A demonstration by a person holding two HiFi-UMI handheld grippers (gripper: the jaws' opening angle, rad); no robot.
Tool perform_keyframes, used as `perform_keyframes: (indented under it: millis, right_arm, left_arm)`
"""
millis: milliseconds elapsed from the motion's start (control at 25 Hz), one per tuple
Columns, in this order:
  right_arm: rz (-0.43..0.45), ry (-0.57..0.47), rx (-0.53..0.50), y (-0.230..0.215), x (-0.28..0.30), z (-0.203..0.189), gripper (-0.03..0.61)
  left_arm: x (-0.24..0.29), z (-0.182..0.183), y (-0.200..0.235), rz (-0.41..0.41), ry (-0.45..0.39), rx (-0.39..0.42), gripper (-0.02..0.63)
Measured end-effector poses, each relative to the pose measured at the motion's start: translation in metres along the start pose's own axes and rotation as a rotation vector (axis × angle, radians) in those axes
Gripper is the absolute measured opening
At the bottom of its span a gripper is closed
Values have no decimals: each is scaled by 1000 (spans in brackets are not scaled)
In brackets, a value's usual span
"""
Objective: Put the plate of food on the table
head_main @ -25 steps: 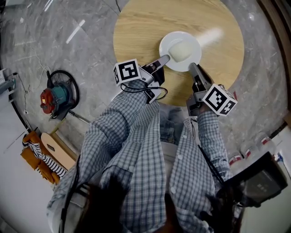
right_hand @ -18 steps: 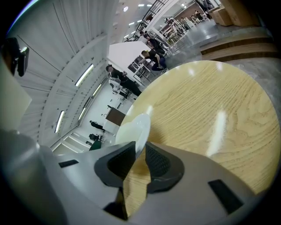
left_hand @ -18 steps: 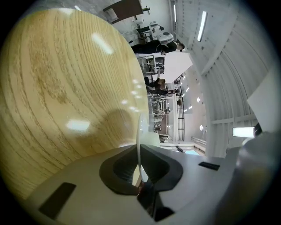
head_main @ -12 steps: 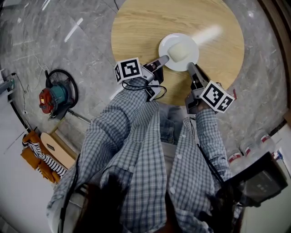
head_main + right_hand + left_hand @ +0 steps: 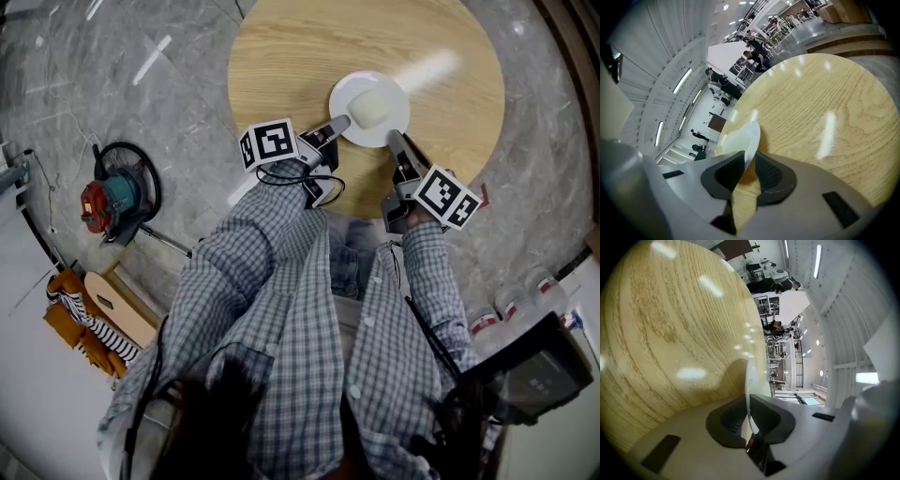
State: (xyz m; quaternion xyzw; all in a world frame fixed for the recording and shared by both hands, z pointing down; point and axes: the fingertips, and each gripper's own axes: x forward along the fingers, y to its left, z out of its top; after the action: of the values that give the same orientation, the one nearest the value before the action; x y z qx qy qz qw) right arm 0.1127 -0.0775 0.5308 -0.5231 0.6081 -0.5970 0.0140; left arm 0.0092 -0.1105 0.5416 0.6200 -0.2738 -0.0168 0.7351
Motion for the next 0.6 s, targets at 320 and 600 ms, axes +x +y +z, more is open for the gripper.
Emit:
perform_keyframes:
  millis: [320, 600]
  right_arm:
    - [-19, 23, 13, -7, 2, -1, 77]
    - [-26, 30, 12, -8, 2, 1, 77]
  left_arm:
    - [5, -2, 3, 28, 38, 28, 23]
    - [6, -3, 1, 27, 79, 57, 23]
